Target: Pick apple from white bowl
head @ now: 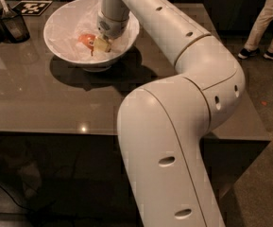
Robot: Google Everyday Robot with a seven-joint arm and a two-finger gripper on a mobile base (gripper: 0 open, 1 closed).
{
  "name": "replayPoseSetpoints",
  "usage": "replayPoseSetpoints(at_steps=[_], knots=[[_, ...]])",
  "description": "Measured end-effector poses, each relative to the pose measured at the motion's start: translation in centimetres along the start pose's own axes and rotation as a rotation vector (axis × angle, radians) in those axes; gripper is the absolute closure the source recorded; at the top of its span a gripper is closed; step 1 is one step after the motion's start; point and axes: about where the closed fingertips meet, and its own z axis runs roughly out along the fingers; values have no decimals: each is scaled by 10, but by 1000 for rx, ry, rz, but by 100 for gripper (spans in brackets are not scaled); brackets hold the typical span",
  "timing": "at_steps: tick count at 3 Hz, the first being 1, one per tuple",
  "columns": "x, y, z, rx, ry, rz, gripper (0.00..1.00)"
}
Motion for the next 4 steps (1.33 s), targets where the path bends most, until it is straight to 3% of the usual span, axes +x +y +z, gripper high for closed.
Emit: replayPoseSetpoints(at_steps=[1,2,4], knots=[[0,0,0,0,0,0,89],[-4,5,-14,34,-20,-14,100],[-6,21,-47,96,-27,-70,100]])
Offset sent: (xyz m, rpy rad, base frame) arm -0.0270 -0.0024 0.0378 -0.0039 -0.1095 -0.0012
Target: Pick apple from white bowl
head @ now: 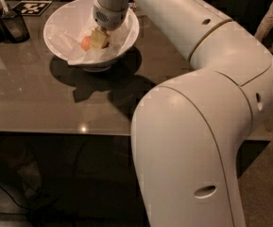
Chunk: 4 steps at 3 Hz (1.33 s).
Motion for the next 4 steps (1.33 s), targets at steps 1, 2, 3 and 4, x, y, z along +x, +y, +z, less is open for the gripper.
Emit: replayPoseSetpoints(at_steps=[1,2,3,4], knots=[[0,0,0,0,0,0,100],[-1,-2,-4,19,-10,-3,100],[-3,5,-28,29,-6,10,100],[-10,13,-56,44,-9,-1,100]])
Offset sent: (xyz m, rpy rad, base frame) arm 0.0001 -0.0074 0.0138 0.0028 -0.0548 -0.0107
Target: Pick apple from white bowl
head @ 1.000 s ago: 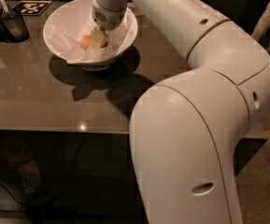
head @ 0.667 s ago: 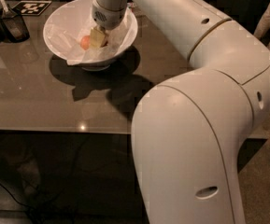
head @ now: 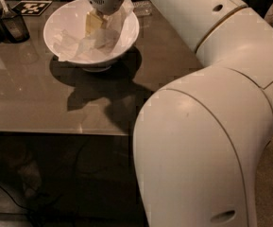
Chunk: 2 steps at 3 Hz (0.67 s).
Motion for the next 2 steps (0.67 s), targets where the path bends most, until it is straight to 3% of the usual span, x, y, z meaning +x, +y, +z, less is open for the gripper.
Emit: replayPoseSetpoints(at_steps=[1,2], knots=[[0,0,0,0,0,0,100],[2,-19,27,14,-42,21,100]])
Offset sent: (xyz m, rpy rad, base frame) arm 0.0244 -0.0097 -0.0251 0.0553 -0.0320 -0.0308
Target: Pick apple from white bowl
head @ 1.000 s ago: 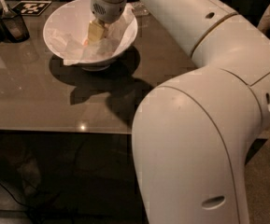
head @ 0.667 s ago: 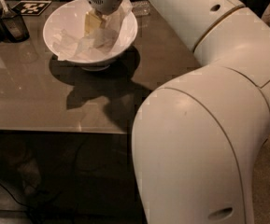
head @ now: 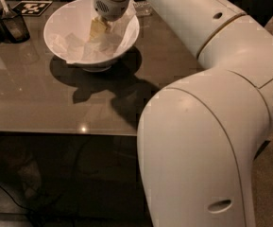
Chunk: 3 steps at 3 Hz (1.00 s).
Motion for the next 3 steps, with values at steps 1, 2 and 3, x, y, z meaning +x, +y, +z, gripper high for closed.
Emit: replayPoseSetpoints(at_steps=[1,2,3], knots=[[2,-5,11,3,12,1,100],[3,-5,12,3,14,1,100],[3,-5,12,3,14,1,84]])
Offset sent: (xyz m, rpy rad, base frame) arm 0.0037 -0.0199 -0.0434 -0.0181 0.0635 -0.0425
